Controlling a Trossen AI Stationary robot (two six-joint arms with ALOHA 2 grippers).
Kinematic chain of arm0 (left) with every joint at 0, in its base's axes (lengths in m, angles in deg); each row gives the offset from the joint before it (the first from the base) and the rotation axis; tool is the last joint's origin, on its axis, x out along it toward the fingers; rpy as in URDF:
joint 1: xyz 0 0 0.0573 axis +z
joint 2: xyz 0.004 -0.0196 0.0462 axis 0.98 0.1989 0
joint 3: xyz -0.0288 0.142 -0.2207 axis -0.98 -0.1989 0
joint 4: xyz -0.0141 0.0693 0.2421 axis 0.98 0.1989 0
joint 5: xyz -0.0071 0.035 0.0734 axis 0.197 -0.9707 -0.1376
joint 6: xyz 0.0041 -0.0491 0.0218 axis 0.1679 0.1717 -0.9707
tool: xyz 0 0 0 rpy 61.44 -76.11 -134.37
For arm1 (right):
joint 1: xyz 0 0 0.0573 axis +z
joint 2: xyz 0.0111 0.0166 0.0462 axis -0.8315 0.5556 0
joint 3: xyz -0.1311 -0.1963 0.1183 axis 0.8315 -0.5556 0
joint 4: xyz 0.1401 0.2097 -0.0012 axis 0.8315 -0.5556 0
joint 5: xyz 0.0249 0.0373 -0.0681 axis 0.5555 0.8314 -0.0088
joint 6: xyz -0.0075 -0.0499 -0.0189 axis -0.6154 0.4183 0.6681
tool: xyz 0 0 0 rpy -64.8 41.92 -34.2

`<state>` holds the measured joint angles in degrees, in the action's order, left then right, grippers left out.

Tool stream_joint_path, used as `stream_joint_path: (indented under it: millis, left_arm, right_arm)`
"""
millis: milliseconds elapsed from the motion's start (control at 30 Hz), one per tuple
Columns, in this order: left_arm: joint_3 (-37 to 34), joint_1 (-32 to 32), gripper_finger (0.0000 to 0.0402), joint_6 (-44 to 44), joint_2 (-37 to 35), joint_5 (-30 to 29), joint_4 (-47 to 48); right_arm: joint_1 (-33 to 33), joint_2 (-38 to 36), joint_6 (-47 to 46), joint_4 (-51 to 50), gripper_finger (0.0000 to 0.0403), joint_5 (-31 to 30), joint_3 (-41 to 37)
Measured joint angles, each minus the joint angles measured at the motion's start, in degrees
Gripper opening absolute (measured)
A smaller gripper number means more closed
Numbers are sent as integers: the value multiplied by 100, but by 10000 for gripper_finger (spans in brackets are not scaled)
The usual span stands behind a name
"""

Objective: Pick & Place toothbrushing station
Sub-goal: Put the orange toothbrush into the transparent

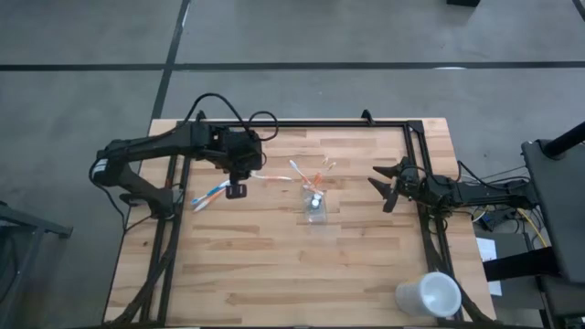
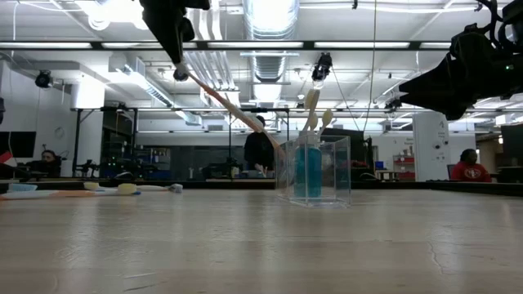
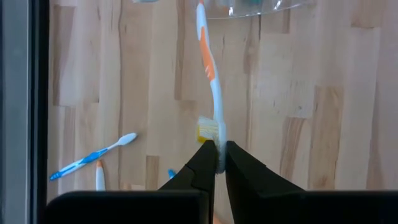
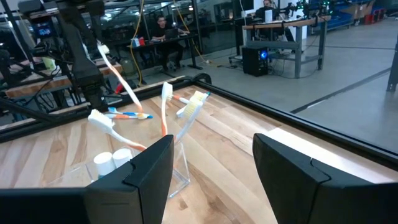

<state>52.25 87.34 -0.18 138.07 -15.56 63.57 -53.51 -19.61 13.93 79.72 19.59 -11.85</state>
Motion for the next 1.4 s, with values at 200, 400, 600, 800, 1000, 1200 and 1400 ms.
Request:
stream_joint_path:
  millis: [200, 400, 600, 800, 1000, 1200, 1400]
  left_arm:
    - [0, -2, 26, 7, -2, -33, 2]
    - [0, -9, 27, 3, -2, -29, -27]
    - [9, -17, 27, -133, -6, 2, -94]
    - [7, -17, 27, -108, -8, -11, -92]
    - [7, -17, 28, 51, -8, -35, -93]
    - [7, -17, 28, 68, -17, -33, -92]
    - [7, -17, 28, 92, -17, -33, -92]
  right_arm:
    - [0, 0, 0, -2, 215, 0, 1]
    - [0, 0, 0, -2, 215, 0, 2]
    - [0, 0, 0, -1, 215, 0, 1]
    - [1, 0, 0, -2, 215, 0, 0]
    - [0, 0, 0, 0, 215, 0, 0]
    - [0, 0, 0, -2, 215, 0, 0]
    - [0, 0, 0, 0, 215, 0, 2]
